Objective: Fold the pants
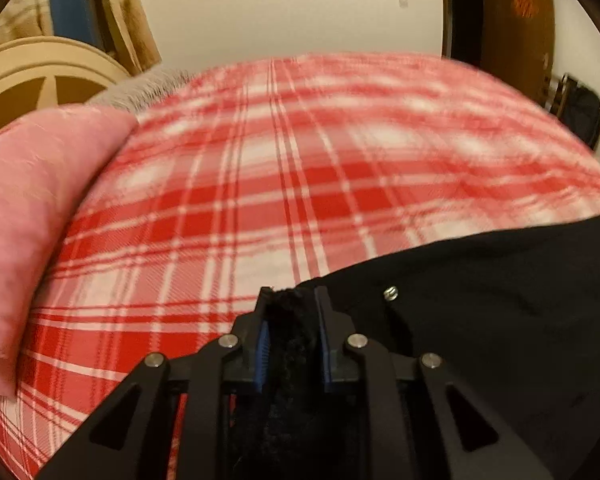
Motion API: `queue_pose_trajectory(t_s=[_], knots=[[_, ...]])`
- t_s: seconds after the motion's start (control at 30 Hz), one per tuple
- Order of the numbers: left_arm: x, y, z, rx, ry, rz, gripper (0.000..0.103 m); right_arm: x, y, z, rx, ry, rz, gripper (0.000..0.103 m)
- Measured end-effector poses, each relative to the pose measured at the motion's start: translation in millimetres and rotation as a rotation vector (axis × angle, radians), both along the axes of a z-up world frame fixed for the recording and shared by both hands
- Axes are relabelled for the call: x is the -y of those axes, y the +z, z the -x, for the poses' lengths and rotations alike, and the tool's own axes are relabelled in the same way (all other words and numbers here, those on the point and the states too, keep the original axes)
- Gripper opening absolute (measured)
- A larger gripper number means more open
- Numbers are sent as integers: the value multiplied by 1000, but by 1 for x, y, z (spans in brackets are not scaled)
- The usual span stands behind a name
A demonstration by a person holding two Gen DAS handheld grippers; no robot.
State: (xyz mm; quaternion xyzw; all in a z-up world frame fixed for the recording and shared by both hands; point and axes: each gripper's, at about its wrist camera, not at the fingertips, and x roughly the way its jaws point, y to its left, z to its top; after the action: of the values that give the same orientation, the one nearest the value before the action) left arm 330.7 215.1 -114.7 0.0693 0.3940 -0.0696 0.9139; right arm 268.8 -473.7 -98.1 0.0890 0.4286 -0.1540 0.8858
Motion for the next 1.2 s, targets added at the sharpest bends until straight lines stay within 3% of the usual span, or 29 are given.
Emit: queue_pose_trajectory(t_s=[0.2, 0.37, 0.5, 0.63, 0.73, 0.8, 0.83, 0.9, 0.93, 0.97, 1.07, 1.2], knots=[[-12, 52, 62, 136, -63, 54, 21, -2, 40, 66, 94, 0, 0, 8], [-22, 63, 120, 202, -89, 69, 21, -1, 52, 130, 139, -20, -19, 8], [-31, 54, 166, 218, -106, 104, 21, -3, 46, 181, 132, -28, -37, 8], [-34, 28, 198, 196, -112, 132, 21, 0, 16, 219, 65, -53, -46, 8], [-34, 3, 212, 171, -108, 143, 21, 0, -10, 231, -8, -55, -45, 8], [-37, -9, 215, 156, -94, 157, 21, -7, -21, 233, -31, -51, 16, 9], [-38, -14, 215, 159, -85, 161, 21, -10, -22, 234, -33, -42, 36, 11], [-41, -14, 217, 171, -75, 194, 21, -22, -17, 235, -59, -19, 100, 31], [-41, -12, 218, 178, -76, 198, 21, -36, -5, 239, -61, -1, 144, 55], [-40, -10, 219, 187, -81, 193, 21, -48, 6, 244, -34, 17, 164, 63], [-37, -7, 223, 204, -101, 179, 21, -118, 39, 255, 62, 152, 258, 63], [-38, -8, 225, 210, -107, 179, 21, -249, 33, 252, 107, 491, 342, 63]])
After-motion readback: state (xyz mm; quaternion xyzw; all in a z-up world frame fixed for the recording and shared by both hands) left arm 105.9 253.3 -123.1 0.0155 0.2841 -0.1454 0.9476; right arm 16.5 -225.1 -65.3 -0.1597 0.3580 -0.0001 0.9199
